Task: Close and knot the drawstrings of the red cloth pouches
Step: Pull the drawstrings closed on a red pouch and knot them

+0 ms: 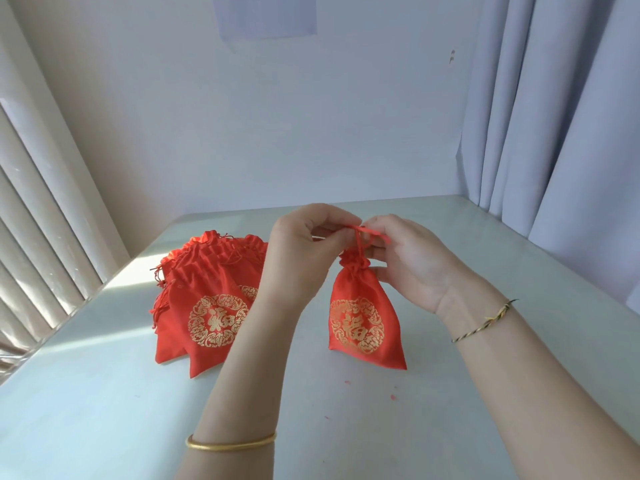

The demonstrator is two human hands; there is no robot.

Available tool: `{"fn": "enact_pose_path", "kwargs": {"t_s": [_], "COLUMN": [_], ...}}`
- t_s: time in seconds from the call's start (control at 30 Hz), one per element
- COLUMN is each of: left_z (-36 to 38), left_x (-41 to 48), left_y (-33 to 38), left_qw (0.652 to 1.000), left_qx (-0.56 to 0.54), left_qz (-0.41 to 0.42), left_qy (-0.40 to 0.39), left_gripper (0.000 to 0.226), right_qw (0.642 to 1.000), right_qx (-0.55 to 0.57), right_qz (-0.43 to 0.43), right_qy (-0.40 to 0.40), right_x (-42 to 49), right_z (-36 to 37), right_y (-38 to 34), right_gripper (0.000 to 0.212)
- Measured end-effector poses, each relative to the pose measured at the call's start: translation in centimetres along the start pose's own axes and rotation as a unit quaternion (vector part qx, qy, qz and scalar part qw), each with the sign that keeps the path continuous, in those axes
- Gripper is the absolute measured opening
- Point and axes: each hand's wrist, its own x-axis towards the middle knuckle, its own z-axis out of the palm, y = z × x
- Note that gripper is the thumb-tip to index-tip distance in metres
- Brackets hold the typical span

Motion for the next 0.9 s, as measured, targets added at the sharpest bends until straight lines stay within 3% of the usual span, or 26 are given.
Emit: {"fn": "enact_pose_path", "kwargs": {"t_s": [0.17, 0.33, 0.7, 0.9], "left_z": [-0.7, -1.2, -1.1, -1.1], "left_x": [0.1, 0.0, 0.0, 0.3], "left_y": [-0.6, -0.8, -1.0, -1.2], "left_qw": [0.995, 0.986, 0.978, 0.954], "left_qx": [-0.068, -0.119, -0.137, -0.227], "left_qz": [-0.067, -0.114, -0.159, -0.188], "left_qy": [-0.038, -0.023, -0.013, 0.056], "left_gripper": [0.019, 0.009, 0.026, 0.031], "right_qw": [0.999, 0.993, 0.987, 0.961], "right_qx": [-0.040, -0.074, -0.124, -0.215], "right_qz": [-0.020, -0.037, -0.025, 0.019], "right_qy": [0.025, 0.085, 0.104, 0.175], "right_x": [0.0, 0.2, -0.1, 0.2], "right_z": [-0.5, -1.3, -2.2, -3.6], "right_y": [0.0, 0.1, 0.1, 1.1], "right_gripper": [0.031, 0.027, 0.034, 0.036]}}
